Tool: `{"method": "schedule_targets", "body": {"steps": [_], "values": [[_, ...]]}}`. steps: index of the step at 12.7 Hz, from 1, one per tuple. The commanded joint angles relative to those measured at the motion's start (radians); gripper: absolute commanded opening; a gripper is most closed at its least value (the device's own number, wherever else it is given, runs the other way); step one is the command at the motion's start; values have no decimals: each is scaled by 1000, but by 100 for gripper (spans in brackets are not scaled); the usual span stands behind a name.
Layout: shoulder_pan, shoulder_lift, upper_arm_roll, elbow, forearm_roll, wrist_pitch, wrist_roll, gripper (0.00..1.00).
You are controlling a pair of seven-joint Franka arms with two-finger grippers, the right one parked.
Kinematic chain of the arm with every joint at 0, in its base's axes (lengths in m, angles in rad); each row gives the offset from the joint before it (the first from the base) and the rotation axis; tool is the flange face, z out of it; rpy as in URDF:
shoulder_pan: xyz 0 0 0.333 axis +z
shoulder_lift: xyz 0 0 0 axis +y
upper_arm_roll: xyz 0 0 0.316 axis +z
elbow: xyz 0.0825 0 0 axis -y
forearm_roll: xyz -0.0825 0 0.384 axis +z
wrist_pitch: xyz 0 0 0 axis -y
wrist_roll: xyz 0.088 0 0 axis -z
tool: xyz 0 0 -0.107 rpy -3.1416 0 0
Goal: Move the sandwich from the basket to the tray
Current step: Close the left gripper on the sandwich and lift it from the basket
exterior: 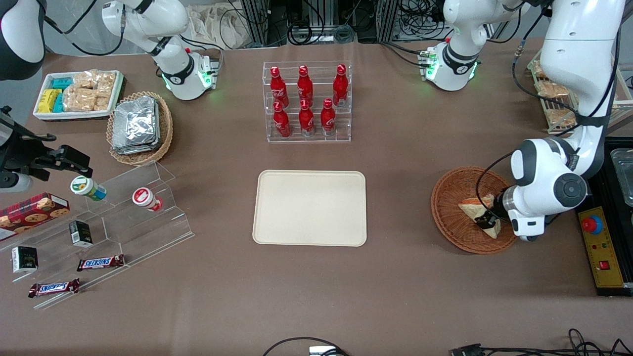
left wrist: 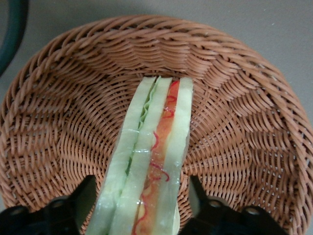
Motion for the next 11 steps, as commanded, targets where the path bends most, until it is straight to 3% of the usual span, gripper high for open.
{"method": "schedule_targets", "body": {"steps": [1,4,7,9,11], "values": [[-6,1,-4,9,11,7,-27,0],[-6,-16,-7,99,14,-137,-16,0],[0,-1,-10,355,15,-492,2,0],[-3,65,-11,546,9,-677,129,0],[-4,55,-75,580,-14,-738,390,0]]}}
